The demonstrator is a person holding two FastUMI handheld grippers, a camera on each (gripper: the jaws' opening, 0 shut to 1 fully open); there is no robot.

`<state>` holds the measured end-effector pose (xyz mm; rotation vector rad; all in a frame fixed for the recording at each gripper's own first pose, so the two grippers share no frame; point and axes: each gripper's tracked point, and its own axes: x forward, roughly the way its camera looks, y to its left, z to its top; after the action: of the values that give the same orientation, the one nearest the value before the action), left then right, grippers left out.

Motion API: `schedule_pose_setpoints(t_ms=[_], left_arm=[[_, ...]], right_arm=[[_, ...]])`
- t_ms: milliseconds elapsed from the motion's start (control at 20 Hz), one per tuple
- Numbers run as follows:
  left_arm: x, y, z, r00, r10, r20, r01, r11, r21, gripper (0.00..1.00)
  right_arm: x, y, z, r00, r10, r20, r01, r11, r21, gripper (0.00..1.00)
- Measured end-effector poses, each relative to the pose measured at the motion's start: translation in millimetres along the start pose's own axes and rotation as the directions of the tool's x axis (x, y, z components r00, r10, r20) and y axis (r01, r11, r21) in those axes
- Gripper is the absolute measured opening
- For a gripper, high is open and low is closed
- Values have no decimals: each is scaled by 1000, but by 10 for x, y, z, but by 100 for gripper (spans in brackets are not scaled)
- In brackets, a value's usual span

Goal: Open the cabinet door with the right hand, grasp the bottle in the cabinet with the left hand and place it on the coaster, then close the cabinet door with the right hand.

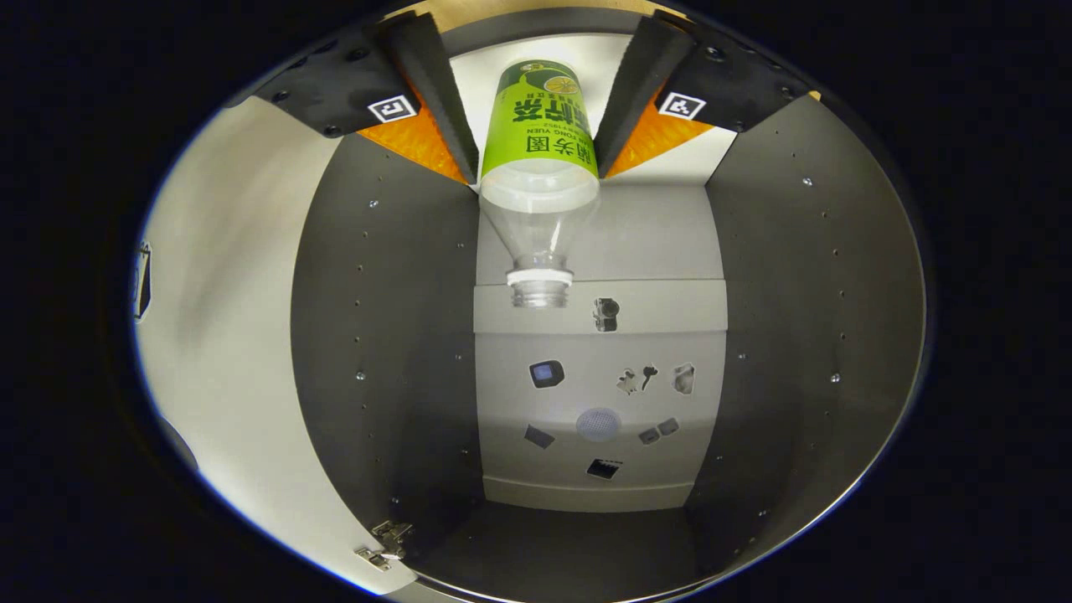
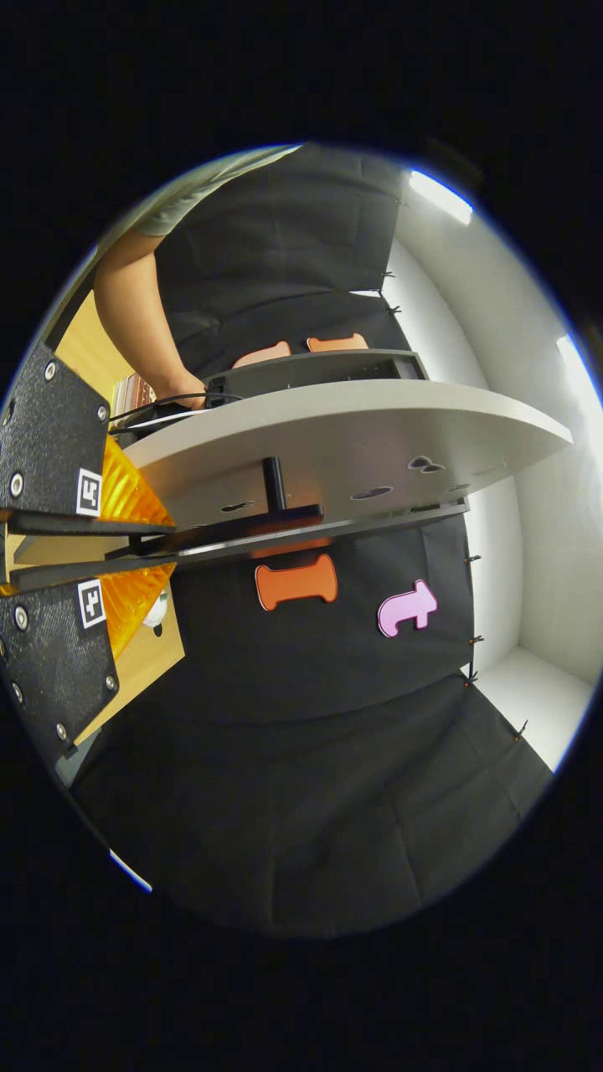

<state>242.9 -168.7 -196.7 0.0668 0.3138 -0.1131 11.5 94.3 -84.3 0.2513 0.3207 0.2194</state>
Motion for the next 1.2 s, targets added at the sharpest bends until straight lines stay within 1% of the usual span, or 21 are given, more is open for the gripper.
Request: schedule_pose_setpoints(t_ms=[50,100,150,200,250,300,350,400,500,550,600,650,700,750,800,850,900,950,1050,1100,1200], left_arm=[[-10,0,-4,1000,-1,-5,1,1000,4,82],[-27,17,-29,1000,5,-18,-5,1000,13,85],[-43,35,-17,1000,13,-16,-13,1000,14,82],[-72,31,-16,1000,12,-19,-12,1000,10,82],[-112,52,-7,1000,18,-17,-18,1000,6,80],[-165,76,-3,1000,24,-20,-24,1000,3,81],[-217,96,14,999,29,-18,-29,1000,-3,81],[-276,108,31,999,34,-15,-35,999,-13,81],[-454,179,78,999,53,-4,-53,998,-32,81],[-542,214,89,998,64,1,-64,997,-38,80],[-641,243,91,997,73,5,-72,997,-42,80],[-741,264,104,997,79,11,-79,996,-41,80],[-839,289,107,996,89,17,-89,995,-37,80],[-946,314,123,995,100,27,-99,995,-30,80],[-1061,335,129,993,112,35,-111,994,-22,80],[-1173,356,133,991,124,43,-123,992,-14,78],[-1289,389,118,989,139,46,-139,990,-8,80],[-1406,419,100,987,155,50,-155,988,-4,76],[-1639,532,65,978,199,62,-199,980,5,78],[-1750,588,35,974,216,63,-217,976,7,76],[-1948,710,-30,968,242,64,-244,970,15,78]], right_arm=[[5,-45,6,1000,-7,6,7,1000,-9,16],[1,-87,13,1000,-10,9,10,1000,-7,18],[5,-127,3,1000,-15,9,15,1000,12,27],[-3,-152,9,1000,-20,10,19,999,39,34],[-8,-174,3,1000,-21,10,20,998,67,41],[-22,-191,11,1000,-18,9,17,995,95,48],[-37,-176,6,1000,-7,7,6,993,115,51],[-48,-178,-3,1000,4,5,-4,992,125,58],[-71,-197,-36,1000,20,1,-20,994,111,64],[-84,-204,-46,1000,25,-3,-24,995,96,70],[-104,-209,-57,999,31,-11,-30,997,76,72],[-107,-213,-89,999,40,-26,-38,998,53,77],[-115,-214,-129,998,51,-39,-50,998,33,78],[-115,-220,-137,997,62,-43,-62,998,19,86],[-122,-220,-139,996,75,-47,-75,997,11,87],[-128,-212,-137,995,90,-47,-89,996,7,84],[-124,-205,-133,993,105,-47,-105,994,7,85],[-125,-201,-129,992,121,-45,-121,993,10,85],[-125,-212,-119,989,143,-45,-142,990,21,85],[-132,-234,-117,989,143,-47,-142,990,24,86],[-159,-297,-102,991,126,-46,-125,992,17,86]])
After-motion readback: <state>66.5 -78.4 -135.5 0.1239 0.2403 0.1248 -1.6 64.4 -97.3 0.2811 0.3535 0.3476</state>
